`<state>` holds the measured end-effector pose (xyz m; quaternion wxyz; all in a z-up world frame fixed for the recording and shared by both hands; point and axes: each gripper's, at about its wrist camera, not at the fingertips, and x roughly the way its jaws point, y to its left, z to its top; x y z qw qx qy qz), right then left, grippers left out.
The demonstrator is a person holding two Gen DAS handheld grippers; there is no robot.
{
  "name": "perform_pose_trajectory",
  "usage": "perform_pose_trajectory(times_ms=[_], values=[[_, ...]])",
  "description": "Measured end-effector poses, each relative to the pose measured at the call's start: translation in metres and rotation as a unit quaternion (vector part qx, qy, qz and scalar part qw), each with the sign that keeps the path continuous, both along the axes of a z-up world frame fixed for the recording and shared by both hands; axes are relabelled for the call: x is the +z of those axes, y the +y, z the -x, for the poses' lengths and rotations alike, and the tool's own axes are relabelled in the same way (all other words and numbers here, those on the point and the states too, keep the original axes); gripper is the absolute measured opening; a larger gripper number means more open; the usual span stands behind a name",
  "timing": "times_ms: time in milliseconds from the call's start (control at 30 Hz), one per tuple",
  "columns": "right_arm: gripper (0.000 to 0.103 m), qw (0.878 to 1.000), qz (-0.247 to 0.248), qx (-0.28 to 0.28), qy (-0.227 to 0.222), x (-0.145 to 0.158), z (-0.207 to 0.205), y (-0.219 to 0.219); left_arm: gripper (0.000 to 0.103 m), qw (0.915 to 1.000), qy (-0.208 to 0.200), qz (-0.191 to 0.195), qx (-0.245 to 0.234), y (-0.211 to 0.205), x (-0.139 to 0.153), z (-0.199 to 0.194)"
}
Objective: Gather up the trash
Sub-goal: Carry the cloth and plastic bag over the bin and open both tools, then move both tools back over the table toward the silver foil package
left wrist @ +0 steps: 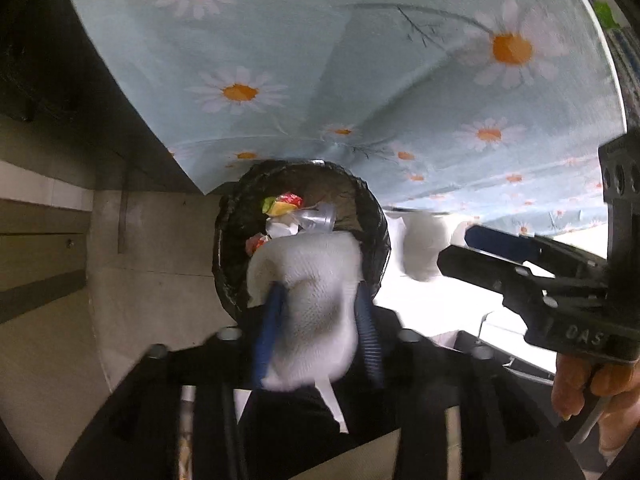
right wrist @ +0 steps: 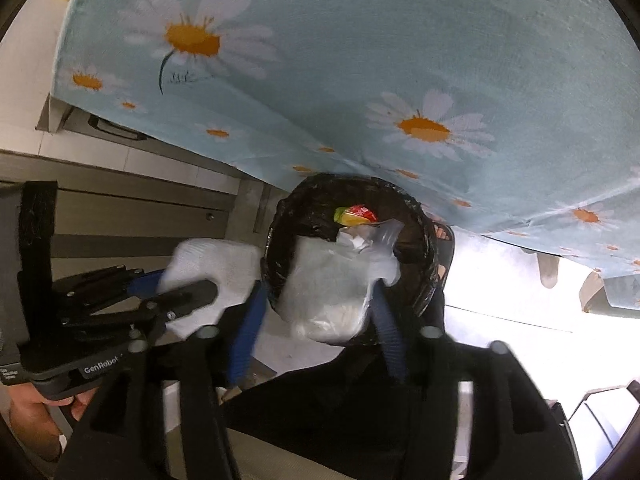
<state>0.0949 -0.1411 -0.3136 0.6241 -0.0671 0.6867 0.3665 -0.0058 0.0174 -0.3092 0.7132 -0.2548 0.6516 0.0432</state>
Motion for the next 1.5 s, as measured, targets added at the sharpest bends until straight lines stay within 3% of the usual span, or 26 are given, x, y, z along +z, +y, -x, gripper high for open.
perform_pose_trajectory(times_ms=[433, 867, 967, 1067, 1400, 1500], values=[[0.059, 1.0, -0.006, -0.016, -0.011, 0.017, -0.004, -0.011, 0.044, 0.9999, -0.007, -0.007, -0.005, -0.001, 0.011, -0.004], [0.059, 0.999, -0.033, -0.018, -0.038, 0.054, -0.005, -0.018, 0.044, 0.9992, -0.027, -0.025, -0.013, -0.001, 0.044, -0.004], [0.059, 0.998, -0.035, -0.017, -0.048, 0.065, -0.004, -0.021, 0.045, 0.9989, -0.034, -0.029, -0.017, 0.0, 0.056, -0.003], [0.059, 0.997, -0.044, -0.018, -0.058, 0.08, -0.003, -0.025, 0.057, 0.9979, -0.052, -0.028, -0.025, -0.002, 0.072, -0.002], [0.064, 0.99, -0.077, -0.018, -0.121, 0.14, -0.009, -0.036, 0.057, 0.992, -0.112, -0.045, -0.037, -0.007, 0.13, -0.009], [0.068, 0.986, -0.089, -0.023, -0.139, 0.156, -0.016, -0.041, 0.063, 0.9891, -0.132, -0.051, -0.042, -0.009, 0.15, -0.014]])
